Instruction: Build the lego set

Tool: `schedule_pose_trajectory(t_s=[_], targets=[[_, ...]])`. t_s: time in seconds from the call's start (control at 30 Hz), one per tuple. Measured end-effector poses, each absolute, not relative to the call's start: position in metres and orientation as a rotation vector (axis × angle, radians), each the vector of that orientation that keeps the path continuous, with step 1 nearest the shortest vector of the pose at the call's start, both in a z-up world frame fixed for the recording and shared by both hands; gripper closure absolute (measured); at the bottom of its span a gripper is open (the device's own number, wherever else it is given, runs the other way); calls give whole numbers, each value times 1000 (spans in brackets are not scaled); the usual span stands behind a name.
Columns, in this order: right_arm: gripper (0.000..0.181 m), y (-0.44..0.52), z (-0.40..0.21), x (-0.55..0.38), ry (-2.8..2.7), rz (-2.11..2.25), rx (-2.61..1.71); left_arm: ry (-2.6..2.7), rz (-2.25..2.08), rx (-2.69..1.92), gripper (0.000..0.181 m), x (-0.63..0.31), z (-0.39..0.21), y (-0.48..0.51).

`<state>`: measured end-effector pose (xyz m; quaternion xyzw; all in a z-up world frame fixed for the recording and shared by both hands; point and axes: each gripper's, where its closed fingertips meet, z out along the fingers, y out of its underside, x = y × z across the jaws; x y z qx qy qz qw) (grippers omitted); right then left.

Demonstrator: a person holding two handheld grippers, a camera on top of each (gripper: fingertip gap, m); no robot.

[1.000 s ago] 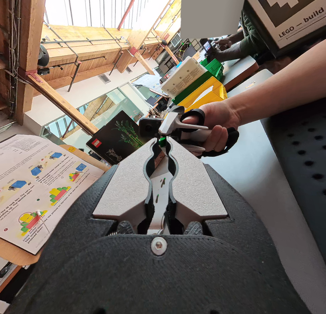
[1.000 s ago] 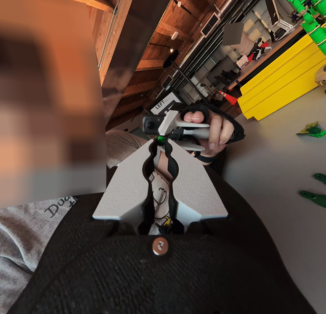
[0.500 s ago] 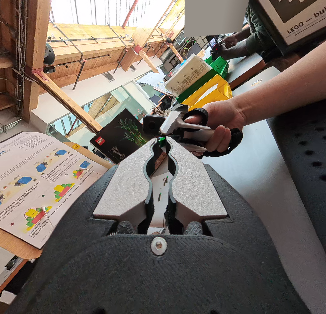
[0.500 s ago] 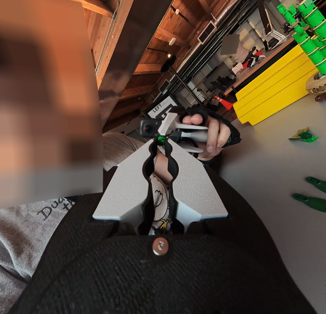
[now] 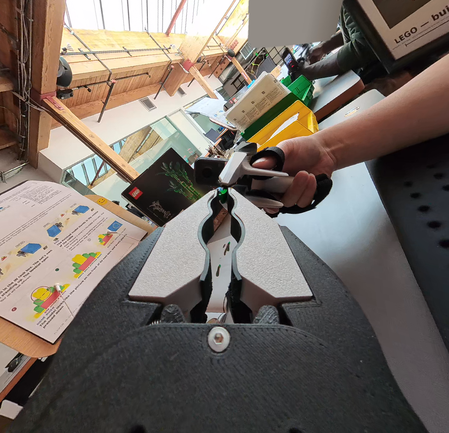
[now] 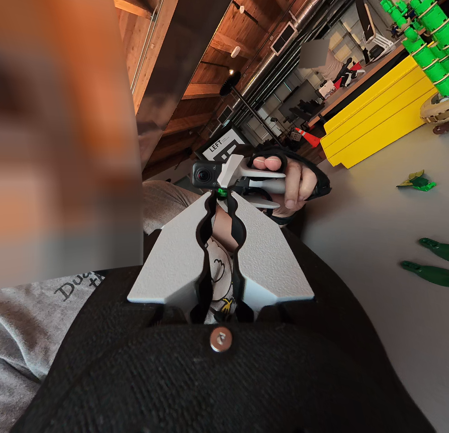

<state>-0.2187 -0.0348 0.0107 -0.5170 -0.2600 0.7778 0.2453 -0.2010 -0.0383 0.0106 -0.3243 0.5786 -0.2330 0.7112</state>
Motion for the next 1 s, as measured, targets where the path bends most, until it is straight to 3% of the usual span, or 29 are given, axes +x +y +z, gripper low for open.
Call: schedule_pose_trajectory(t_s=[0.47,0.7,0.87,1.0], targets=[[168,-33,10,-204,-756,2032,-1480,1272,-514,-715,178,-202,11,-39],[169,-16,-80,-172,-1199,1158,-1843,1287,-468,-689,178,-204,12,-40],[162,-22,-148,-163,-1525,820,-1968,1316,-413,-682,178,-207,8,-37],[160,-18,-159,-166,-1556,765,-1945,1329,-377,-676,178,-208,6,-36]])
